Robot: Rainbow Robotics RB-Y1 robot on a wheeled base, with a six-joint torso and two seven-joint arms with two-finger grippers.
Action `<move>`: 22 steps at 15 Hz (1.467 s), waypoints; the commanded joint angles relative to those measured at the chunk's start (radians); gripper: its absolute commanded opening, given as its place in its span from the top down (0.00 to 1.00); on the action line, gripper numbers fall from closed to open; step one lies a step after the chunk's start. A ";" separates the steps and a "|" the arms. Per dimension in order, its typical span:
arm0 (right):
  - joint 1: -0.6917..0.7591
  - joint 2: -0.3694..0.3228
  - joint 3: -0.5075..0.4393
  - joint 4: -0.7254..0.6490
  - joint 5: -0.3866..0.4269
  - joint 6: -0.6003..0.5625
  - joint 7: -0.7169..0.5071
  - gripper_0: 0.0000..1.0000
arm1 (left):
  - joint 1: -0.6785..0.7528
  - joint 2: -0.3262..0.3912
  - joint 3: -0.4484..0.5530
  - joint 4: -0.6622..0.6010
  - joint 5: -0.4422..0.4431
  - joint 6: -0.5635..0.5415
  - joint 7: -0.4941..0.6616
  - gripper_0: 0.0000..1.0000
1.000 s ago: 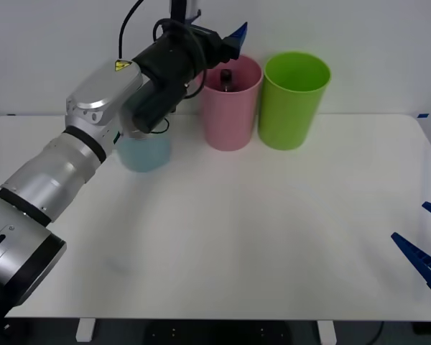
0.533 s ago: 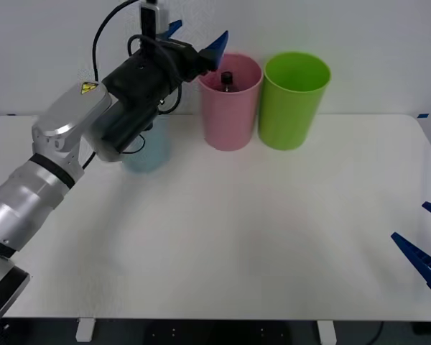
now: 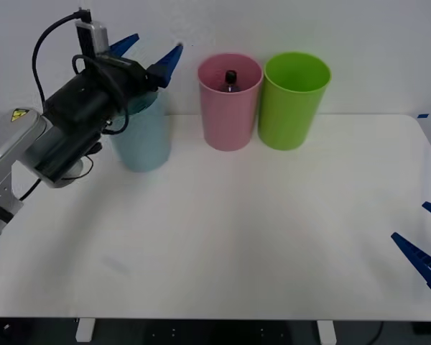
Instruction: Grasp the object on the table and drop it into the matching bin: aluminum can to the light blue bin, PET bottle to the pink bin.
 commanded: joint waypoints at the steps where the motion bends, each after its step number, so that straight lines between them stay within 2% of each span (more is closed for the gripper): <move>1: 0.000 0.000 0.000 0.000 0.000 0.000 0.000 0.00 | 0.102 0.032 0.084 -0.049 0.019 -0.077 0.005 0.00; 5: 0.000 0.000 0.000 0.000 0.000 0.000 0.000 0.00 | 0.237 0.088 0.186 -0.098 0.054 -0.180 0.013 0.00; 10: 0.000 0.000 0.000 0.000 0.000 0.000 0.000 0.00 | 0.408 0.094 0.357 -0.102 0.056 -0.382 0.023 0.00; 13: 0.000 0.000 0.000 0.000 0.000 0.000 0.000 0.00 | 0.524 0.094 0.448 -0.136 0.053 -0.462 0.023 0.00; 16: 0.000 0.000 0.000 0.000 0.000 0.000 0.000 0.00 | 0.635 0.094 0.540 -0.161 0.024 -0.560 0.027 0.00; 22: 0.000 0.000 0.000 0.000 0.000 0.000 0.000 0.00 | 0.782 0.094 0.689 -0.162 -0.104 -0.732 0.030 0.00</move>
